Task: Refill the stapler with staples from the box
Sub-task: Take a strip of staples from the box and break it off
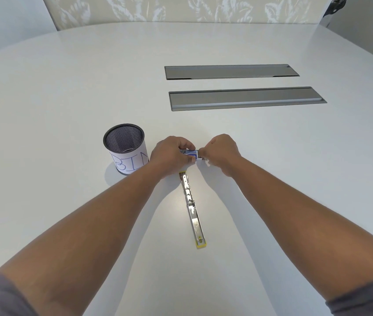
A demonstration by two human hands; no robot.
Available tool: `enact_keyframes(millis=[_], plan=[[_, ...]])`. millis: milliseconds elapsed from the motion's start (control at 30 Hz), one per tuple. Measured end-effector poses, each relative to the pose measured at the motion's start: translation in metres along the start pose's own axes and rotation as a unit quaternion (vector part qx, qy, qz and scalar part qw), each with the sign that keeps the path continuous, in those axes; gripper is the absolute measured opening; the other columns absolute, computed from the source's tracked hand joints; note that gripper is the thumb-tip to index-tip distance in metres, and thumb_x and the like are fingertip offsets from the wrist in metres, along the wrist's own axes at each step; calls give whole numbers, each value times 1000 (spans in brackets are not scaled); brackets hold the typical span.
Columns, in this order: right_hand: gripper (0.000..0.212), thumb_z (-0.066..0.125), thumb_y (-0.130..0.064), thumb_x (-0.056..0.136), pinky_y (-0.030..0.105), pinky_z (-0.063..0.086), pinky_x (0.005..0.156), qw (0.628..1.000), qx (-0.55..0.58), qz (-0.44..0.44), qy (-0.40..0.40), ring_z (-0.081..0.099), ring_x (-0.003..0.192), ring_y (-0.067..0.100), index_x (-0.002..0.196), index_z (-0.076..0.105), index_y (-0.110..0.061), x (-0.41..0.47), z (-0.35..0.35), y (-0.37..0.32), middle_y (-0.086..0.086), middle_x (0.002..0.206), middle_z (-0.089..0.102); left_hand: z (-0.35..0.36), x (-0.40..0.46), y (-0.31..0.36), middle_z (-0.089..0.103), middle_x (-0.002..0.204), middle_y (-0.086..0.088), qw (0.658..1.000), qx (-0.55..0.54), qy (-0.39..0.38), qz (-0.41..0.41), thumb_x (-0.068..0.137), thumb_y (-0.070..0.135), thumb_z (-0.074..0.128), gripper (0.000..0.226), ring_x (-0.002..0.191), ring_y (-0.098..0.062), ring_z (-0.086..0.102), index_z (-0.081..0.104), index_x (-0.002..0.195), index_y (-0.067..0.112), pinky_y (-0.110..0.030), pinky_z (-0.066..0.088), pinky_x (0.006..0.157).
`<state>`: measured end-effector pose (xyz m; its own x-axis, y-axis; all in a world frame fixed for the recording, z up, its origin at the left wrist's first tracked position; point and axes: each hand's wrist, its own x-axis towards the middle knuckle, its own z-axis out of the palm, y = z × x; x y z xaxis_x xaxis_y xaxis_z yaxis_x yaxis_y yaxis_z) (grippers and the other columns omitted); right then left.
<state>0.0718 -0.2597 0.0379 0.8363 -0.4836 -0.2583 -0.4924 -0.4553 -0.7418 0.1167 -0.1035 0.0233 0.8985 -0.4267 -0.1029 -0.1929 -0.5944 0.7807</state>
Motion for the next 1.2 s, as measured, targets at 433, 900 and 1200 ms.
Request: enact_keyframes(millis=[433,900,1200], plan=[[15,73,-10,82,30,48,62,991,14,-107,-85,55,66,17,92,77,-21,6,-9,8,2,80,64,0,-1,1,71,89,6,1000,10,9,3,75,24,83,22,78,-15,65,77,96,29,-22,48,66],[17,68,-9,85,18,37,45,976,25,-199,-79,43,45,8,79,72,-24,-9,-18,19,-12,53,58,0,0,0,72,89,6,1000,11,8,11,74,25,83,22,81,-16,66,77,95,30,-24,49,69],[13,68,-9,87,25,43,48,973,64,-216,-55,49,47,21,87,71,-21,-17,-10,36,3,60,62,0,0,0,74,95,5,1000,6,13,7,75,26,84,27,93,-18,68,77,101,29,-32,56,84]])
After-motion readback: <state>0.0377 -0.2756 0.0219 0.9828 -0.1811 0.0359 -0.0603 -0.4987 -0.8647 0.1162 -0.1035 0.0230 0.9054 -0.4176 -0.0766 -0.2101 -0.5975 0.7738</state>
